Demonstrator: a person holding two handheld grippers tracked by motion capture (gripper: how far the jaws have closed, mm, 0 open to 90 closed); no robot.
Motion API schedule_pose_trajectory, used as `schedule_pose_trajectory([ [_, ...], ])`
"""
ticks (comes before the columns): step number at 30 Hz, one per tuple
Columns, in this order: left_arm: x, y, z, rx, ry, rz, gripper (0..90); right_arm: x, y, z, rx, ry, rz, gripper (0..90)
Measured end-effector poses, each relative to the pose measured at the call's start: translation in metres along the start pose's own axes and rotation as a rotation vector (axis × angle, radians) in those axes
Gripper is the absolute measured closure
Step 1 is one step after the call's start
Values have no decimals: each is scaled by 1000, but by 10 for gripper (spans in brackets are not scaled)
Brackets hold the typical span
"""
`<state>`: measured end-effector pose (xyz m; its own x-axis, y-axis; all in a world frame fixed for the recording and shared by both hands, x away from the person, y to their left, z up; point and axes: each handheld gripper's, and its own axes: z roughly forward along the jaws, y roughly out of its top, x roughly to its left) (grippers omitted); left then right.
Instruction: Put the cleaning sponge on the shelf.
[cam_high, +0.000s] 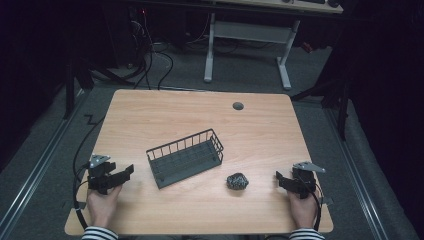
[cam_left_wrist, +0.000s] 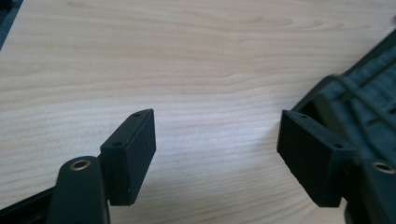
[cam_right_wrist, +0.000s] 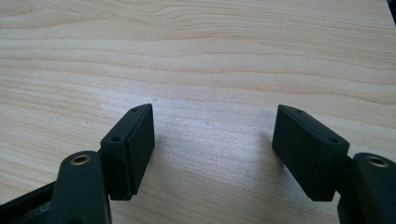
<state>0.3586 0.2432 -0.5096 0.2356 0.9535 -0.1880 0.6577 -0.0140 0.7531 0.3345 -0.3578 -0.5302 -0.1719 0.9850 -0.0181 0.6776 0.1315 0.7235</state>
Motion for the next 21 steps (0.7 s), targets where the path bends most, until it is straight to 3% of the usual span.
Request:
schedule_pose_trajectory([
  [5,2,-5,10,6,50,18,286,0,0,0,0,0,0,297],
  [12,3,-7,18,5,87,37,286,0,0,0,0,0,0,296],
  [21,8,-15,23,12,87,36,274,0,0,0,0,1,1,296],
])
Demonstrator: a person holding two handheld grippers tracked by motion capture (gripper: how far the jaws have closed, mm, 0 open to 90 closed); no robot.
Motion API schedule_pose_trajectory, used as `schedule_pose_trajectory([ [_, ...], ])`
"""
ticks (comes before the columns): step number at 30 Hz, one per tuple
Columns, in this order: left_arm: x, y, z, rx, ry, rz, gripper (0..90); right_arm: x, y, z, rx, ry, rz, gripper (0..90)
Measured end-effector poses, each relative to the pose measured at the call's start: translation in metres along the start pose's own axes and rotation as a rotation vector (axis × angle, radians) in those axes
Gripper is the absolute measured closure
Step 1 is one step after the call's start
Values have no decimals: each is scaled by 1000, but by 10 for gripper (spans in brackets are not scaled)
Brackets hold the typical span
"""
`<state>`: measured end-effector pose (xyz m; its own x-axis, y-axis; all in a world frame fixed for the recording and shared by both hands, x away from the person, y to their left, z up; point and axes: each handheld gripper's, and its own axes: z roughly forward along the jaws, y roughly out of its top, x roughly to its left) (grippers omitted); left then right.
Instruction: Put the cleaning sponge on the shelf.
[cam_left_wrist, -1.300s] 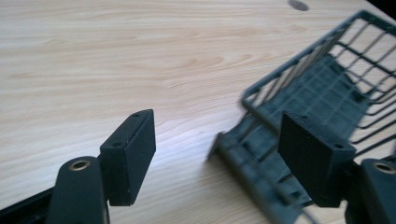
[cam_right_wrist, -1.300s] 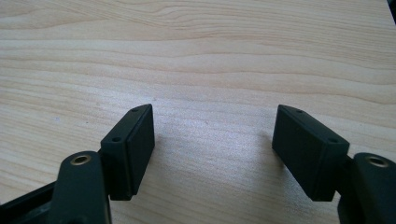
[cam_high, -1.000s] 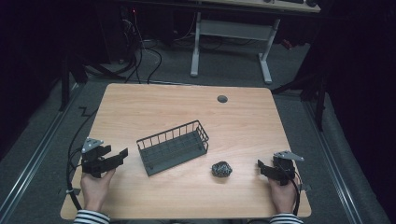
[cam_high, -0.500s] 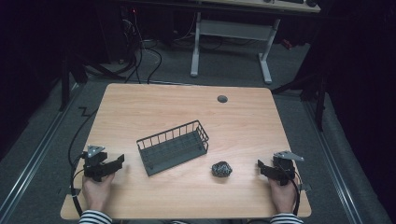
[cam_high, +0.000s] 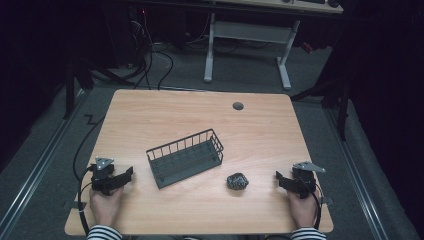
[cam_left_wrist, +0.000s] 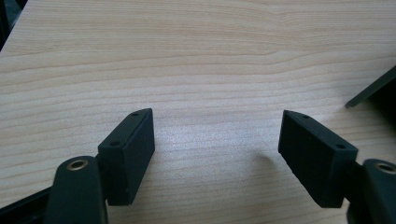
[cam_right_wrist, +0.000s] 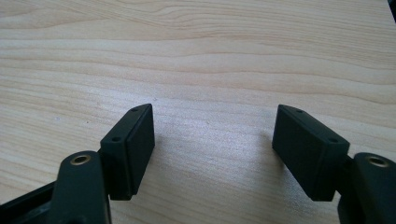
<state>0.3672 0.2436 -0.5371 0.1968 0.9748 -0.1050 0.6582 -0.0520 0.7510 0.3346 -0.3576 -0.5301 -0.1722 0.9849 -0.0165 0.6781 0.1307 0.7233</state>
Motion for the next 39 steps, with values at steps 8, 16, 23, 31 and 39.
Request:
schedule_pose_trajectory([
  [8,-9,0,2,25,50,73,255,1,0,0,1,13,-12,290],
  [16,-9,1,3,24,50,70,257,5,4,-8,52,77,-11,294],
  [23,-9,1,3,24,51,71,257,36,10,-37,-24,178,-100,280],
  [31,-8,1,3,24,48,69,256,86,21,-51,-39,297,-263,259],
  [39,-8,1,3,25,47,69,256,125,34,-32,8,371,-350,233],
])
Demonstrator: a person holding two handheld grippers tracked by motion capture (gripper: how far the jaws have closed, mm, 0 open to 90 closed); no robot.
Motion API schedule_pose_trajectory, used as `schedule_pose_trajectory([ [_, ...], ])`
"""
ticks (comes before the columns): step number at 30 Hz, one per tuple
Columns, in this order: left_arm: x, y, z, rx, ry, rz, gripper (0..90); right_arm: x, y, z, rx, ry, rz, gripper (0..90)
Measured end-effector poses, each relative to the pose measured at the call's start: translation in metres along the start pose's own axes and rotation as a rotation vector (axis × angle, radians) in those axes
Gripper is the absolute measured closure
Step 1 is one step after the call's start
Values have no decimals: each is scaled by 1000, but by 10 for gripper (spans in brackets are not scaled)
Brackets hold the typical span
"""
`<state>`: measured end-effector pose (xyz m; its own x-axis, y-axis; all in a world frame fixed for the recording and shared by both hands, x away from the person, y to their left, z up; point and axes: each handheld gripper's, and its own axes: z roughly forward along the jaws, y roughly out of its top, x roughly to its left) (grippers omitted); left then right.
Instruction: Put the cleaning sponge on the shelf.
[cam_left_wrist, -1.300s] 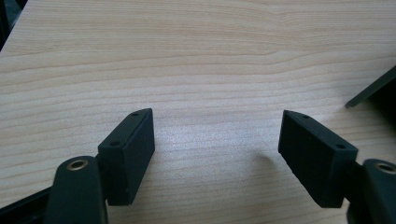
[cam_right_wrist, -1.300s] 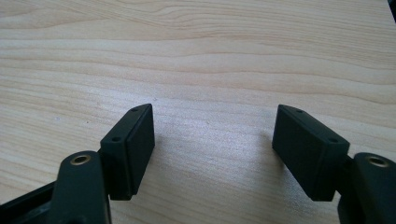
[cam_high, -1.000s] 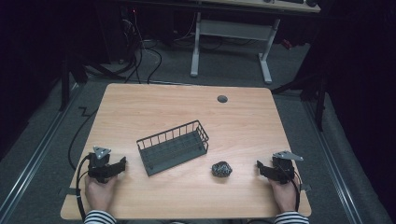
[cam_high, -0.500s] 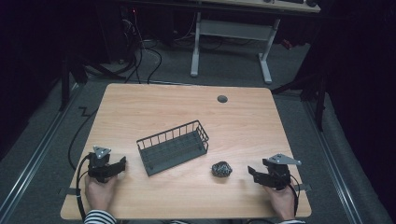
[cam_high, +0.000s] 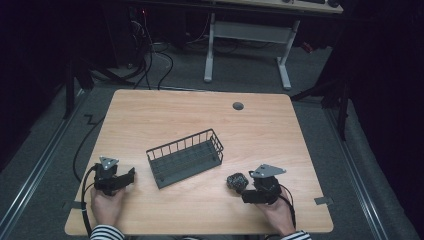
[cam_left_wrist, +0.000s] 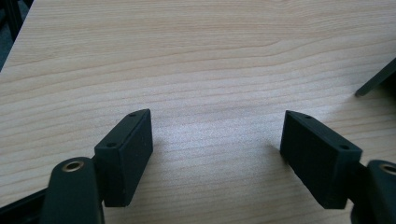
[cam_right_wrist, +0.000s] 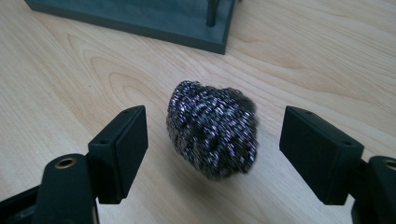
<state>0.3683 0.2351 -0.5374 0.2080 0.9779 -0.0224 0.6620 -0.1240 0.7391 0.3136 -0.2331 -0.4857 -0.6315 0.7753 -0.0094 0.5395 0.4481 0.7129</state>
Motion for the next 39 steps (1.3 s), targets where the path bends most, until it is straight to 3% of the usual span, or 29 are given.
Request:
schedule_pose_trajectory([
  [6,0,0,0,-2,-3,-4,255,2,4,18,43,-8,-9,234],
  [11,1,0,0,-3,-5,-6,255,2,2,26,86,-15,-24,306],
  [18,0,0,0,0,-2,-1,255,1,-3,24,70,-13,-19,391],
  [30,0,0,0,0,-2,-1,254,-1,2,14,22,4,2,398],
  [39,0,0,0,1,-1,1,255,-3,17,-3,-31,43,13,397],
])
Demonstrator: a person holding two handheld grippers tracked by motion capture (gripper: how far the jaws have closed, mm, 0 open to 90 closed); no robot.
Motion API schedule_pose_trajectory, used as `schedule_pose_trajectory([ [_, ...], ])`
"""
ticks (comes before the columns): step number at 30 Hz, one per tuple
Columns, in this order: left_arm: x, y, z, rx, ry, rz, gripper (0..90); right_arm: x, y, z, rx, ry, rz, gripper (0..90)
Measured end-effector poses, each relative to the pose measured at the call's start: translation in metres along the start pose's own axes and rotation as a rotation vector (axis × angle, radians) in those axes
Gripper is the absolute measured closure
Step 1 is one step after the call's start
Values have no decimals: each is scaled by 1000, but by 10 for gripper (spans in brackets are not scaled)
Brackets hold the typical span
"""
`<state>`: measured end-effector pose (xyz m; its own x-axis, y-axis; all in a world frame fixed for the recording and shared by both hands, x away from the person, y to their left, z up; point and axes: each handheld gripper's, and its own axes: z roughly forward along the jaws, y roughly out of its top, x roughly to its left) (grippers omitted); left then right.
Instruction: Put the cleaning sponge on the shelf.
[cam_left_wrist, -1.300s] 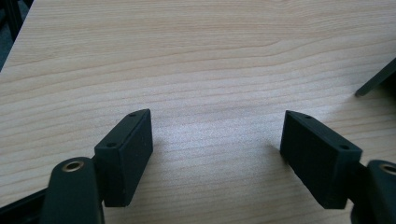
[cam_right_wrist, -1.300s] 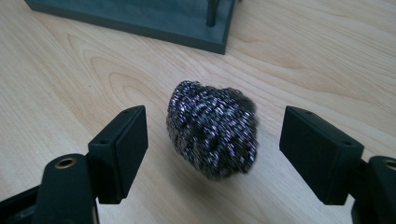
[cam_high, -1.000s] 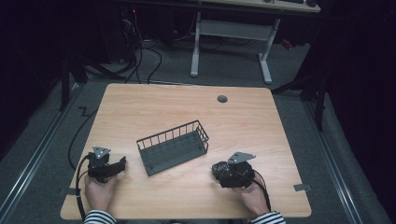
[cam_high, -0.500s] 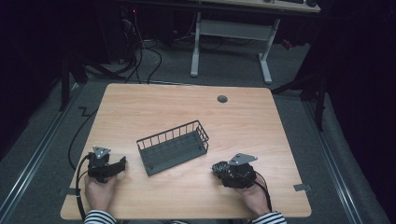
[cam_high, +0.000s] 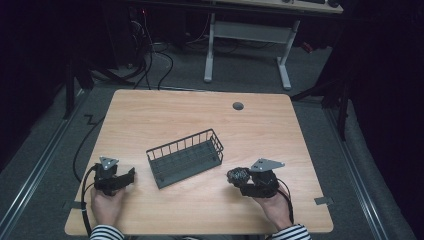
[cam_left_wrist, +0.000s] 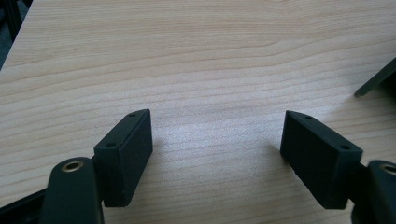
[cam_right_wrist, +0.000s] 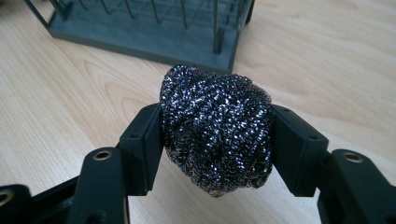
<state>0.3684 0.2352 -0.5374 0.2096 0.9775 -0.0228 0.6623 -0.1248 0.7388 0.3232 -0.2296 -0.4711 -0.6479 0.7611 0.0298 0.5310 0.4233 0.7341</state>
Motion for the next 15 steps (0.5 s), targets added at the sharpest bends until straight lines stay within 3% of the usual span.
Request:
schedule_pose_trajectory([
  [15,-1,0,0,0,2,5,252,-9,39,-19,-100,24,-3,395],
])
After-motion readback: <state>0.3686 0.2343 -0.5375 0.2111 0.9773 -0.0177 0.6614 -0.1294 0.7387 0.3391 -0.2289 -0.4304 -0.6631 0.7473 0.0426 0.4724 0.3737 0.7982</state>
